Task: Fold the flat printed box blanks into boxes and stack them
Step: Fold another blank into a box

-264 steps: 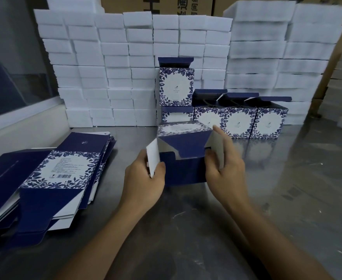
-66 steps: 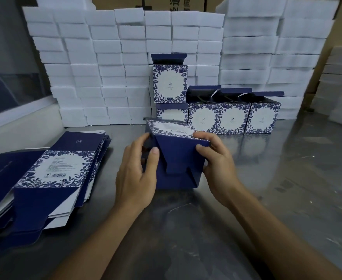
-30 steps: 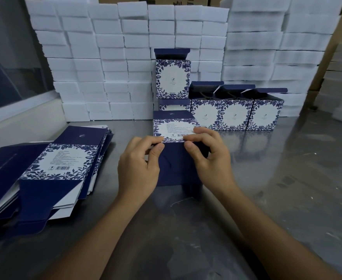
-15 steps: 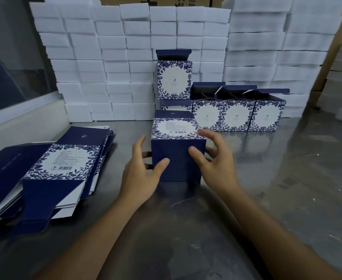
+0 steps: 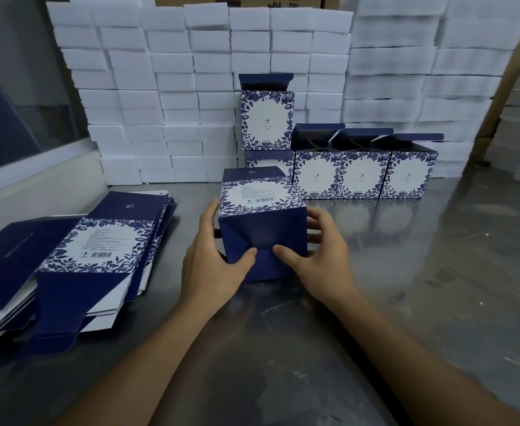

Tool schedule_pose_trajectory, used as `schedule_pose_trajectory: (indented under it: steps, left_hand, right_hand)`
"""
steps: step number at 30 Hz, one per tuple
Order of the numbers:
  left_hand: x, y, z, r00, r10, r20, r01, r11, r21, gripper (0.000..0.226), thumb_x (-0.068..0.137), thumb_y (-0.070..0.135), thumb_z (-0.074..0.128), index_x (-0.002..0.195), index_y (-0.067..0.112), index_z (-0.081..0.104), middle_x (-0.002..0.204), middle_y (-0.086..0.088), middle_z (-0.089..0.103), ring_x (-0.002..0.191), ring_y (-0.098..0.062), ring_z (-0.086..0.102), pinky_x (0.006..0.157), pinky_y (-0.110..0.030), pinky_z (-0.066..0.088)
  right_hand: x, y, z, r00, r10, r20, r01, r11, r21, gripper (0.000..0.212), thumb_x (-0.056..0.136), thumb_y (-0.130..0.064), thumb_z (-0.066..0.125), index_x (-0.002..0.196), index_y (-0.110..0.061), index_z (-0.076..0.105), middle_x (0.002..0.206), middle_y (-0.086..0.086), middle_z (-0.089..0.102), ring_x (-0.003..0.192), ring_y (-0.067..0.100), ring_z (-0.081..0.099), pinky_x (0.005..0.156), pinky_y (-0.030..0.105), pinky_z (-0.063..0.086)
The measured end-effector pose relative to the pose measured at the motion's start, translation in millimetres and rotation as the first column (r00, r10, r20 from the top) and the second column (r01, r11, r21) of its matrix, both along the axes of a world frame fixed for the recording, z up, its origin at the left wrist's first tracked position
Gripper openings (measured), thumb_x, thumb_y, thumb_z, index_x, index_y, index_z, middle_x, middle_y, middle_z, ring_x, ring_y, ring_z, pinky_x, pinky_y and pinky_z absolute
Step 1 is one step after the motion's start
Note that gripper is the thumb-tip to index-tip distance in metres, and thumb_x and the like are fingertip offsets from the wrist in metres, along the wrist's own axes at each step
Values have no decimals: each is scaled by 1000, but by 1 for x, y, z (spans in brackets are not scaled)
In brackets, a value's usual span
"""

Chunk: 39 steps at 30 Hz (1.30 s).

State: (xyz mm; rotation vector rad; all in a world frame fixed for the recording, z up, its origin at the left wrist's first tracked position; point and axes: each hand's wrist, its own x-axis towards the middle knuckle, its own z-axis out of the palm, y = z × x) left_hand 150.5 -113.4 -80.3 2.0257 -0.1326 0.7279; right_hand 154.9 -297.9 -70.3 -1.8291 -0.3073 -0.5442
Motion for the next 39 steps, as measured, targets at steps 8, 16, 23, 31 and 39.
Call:
schedule_pose_trajectory:
  steps: [8, 16, 23, 31, 39]
  left_hand:
    - [-4, -3, 5, 998, 8, 68, -11, 999, 39, 85, 73, 32, 81, 137, 53, 29, 118, 16, 62, 90, -16, 65, 73, -46, 57]
    - [-4, -3, 5, 995, 55, 80, -62, 994, 90, 76, 75, 29, 78, 134, 47, 33, 118, 13, 60, 92, -16, 61, 72, -46, 55]
    - [-5, -4, 4, 997, 34, 74, -41, 995, 93, 80, 78, 27, 77, 139, 47, 29, 126, 10, 54, 100, -15, 59, 80, -44, 54]
    - [-8, -6, 10, 991, -94, 92, 95, 995, -6, 68, 82, 49, 61, 143, 46, 32, 127, 18, 54, 108, -7, 57, 90, -37, 53]
    - [-7, -9, 14, 991, -82, 109, 107, 963, -247, 31, 98, 46, 32, 122, 43, 51, 103, 36, 62, 100, 9, 59, 89, -24, 49]
  right_hand:
    - [-1, 4, 1, 996, -81, 35, 81, 997, 18, 56, 71, -24, 90, 99, -42, 46, 99, -17, 63, 84, -1, 60, 70, 29, 58]
    - [-7, 6, -1, 998, 24, 55, -24, 1000, 5, 85, 77, -39, 83, 141, -58, 30, 122, -16, 60, 105, 3, 62, 86, 35, 58]
    - [-9, 11, 1, 996, 80, 37, -82, 995, 59, 57, 81, -62, 64, 133, -61, 41, 126, -16, 59, 113, 9, 61, 92, 41, 56]
    - [-7, 8, 11, 995, 38, 97, -57, 977, 206, 21, 93, -52, 56, 112, -45, 61, 98, -30, 62, 90, -3, 63, 75, 12, 47]
    - [-4, 7, 7, 991, 59, 117, -87, 963, 254, 20, 87, -18, 59, 87, -37, 55, 80, -16, 60, 73, 5, 57, 65, 18, 48]
